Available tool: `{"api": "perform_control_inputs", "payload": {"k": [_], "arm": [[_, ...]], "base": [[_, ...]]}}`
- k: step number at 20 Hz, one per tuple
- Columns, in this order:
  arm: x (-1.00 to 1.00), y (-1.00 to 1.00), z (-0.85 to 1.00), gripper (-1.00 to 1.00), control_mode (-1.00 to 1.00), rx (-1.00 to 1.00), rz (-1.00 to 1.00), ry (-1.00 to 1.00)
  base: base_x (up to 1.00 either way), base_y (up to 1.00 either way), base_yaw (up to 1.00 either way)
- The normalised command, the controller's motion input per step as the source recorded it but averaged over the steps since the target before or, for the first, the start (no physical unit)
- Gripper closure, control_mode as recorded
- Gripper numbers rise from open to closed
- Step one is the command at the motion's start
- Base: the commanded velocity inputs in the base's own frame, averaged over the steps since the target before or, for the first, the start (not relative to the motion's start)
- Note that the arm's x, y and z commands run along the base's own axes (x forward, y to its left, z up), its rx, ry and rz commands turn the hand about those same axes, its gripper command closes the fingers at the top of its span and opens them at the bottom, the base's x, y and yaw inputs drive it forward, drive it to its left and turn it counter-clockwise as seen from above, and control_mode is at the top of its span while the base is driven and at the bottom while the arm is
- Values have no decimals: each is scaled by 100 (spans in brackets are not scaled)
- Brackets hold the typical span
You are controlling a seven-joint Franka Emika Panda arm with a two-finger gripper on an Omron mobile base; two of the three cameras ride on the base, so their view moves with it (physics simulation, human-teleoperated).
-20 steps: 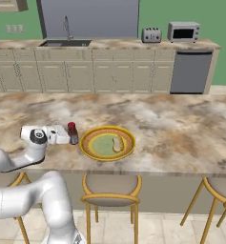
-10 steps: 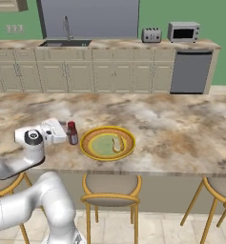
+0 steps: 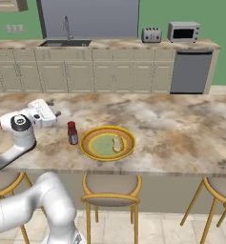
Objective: Move the hot dog bun to the plate on the dining table and place the condiment next to that plate. Then navigate to the fridge and take the sausage and place it on the plate as well.
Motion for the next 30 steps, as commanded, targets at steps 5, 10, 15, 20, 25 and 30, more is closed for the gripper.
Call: {"api": "perform_control_inputs", "payload": {"k": [5, 10, 15, 20, 25, 30], "arm": [[-47, 3, 100, -100, -100, 3, 15, 15], [-44, 0, 100, -100, -100, 12, 8, 51], [-41, -11, 81, -100, -100, 9, 5, 59], [-37, -11, 11, -100, -100, 1, 4, 69], [-47, 0, -49, -100, -100, 0, 9, 51], [-66, -24, -55, -100, -100, 3, 10, 14]], "base": [[0, 0, 0], [0, 0, 0], [0, 0, 0], [0, 0, 0], [0, 0, 0], [0, 0, 0]]}}
